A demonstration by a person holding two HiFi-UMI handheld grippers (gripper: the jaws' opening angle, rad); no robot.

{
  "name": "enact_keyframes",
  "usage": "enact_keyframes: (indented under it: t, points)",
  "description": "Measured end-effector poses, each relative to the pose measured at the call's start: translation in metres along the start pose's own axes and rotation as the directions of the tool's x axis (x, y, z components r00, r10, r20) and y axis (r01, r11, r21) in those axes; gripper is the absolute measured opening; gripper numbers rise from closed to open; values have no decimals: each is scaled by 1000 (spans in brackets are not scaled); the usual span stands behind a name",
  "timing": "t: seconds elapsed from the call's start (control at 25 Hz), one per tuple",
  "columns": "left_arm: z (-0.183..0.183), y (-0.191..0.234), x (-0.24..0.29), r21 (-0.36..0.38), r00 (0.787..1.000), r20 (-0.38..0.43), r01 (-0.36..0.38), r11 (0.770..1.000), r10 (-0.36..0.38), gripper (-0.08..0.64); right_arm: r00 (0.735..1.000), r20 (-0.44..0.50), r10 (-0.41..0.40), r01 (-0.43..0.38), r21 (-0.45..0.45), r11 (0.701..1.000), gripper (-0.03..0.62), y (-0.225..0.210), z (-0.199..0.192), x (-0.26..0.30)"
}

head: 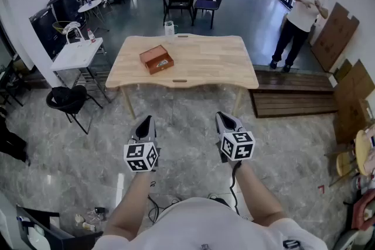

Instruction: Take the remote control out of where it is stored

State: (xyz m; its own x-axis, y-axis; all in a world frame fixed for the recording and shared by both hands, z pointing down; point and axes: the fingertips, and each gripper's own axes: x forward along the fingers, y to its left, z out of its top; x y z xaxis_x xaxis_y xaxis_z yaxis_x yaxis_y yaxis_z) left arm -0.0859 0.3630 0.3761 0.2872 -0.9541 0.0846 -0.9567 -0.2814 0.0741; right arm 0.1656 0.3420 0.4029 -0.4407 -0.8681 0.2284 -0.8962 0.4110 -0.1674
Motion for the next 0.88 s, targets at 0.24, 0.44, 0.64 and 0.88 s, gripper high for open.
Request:
enact_keyframes:
  t: [0.24,0.44,0.64,0.88]
  points:
    - [-5,1,0,-3,1000,-9,-3,1000,3,1,1000,-7,3,-3,3,1000,25,1,-5,0]
    - [-8,2,2,-6,1000,-15,-1,1000,1,0,1000,-10,5,-5,0,1000,25,2,-6,2]
    - [-11,5,6,-8,1000,-18,5,1000,-5,0,1000,1,19,-19,9,1000,25,5,-5,6]
    - [-10,7,10,-9,1000,-17,13,1000,-13,0,1000,1,17,-17,3,1000,26,8,-4,9]
